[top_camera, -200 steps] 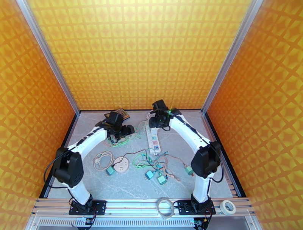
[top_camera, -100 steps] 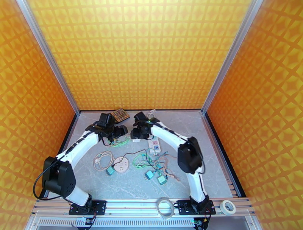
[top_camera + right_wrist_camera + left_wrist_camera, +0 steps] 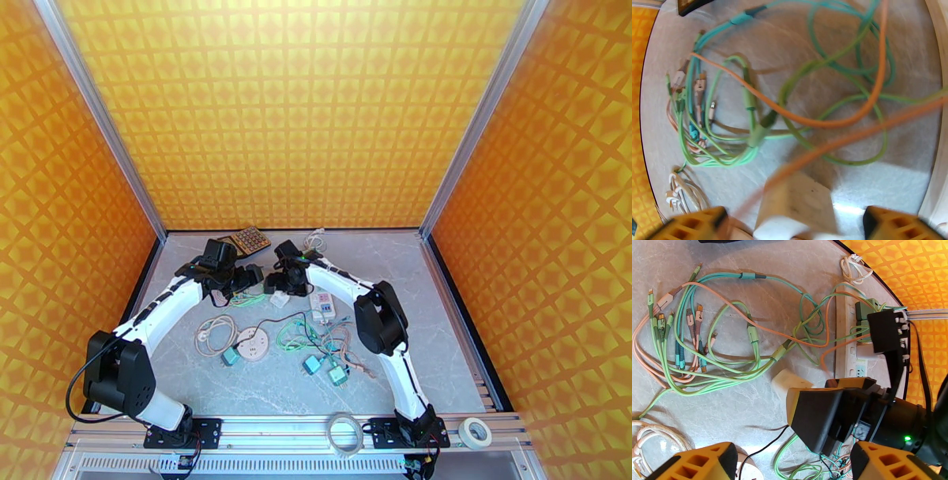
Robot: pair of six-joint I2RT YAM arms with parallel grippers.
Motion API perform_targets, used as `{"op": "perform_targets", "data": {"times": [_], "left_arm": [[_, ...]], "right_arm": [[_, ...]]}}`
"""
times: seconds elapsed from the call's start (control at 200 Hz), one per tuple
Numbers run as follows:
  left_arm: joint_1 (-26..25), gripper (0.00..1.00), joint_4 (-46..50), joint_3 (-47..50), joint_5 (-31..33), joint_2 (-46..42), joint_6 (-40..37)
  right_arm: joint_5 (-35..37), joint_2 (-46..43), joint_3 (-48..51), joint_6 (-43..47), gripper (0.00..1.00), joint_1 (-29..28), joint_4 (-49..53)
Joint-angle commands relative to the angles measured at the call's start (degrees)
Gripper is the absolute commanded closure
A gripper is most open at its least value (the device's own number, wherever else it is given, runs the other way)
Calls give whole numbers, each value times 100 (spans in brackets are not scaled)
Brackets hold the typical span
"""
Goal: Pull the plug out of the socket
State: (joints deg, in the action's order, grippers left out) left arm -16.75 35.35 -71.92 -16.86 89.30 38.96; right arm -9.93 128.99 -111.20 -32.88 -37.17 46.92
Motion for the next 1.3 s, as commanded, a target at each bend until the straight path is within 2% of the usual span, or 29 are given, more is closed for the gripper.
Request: {"op": "perform_targets", "data": {"times": [0.0,0.325,0.435,0.56,0.775,0.975,1.08,1.185,1.295], "left_arm": [[41,19,-19,0,87,13,-3],[-21,19,-70,-229,-36,188,-142],[-175,21,-97,-493,-39,281,-313],[-509,24,-154,-931,-139,615,-449],[-1166,35,-379,-1902,-324,1549,-403],[-1544,37,-469,-2679,-467,2595,-304],[-1566,40,-511,-2931,-467,3052,-208],[-1544,43,-668,-3014,-432,3362,-80],[-1515,46,-614,-3199,-408,3733,23]], "right_arm": [[172,-256,-53,178,1,-49,407],[774,-1309,247,847,2,-36,692],[1195,-1694,334,1006,2,10,714],[1443,-2185,748,921,2,307,506],[1403,-2837,1668,702,1,1083,17],[1463,-3024,2096,736,2,1452,-161],[1639,-2995,2201,911,1,1510,-261],[1433,-2911,2301,1155,2,1530,-463],[1120,-2742,2348,1370,10,1533,-713]]}}
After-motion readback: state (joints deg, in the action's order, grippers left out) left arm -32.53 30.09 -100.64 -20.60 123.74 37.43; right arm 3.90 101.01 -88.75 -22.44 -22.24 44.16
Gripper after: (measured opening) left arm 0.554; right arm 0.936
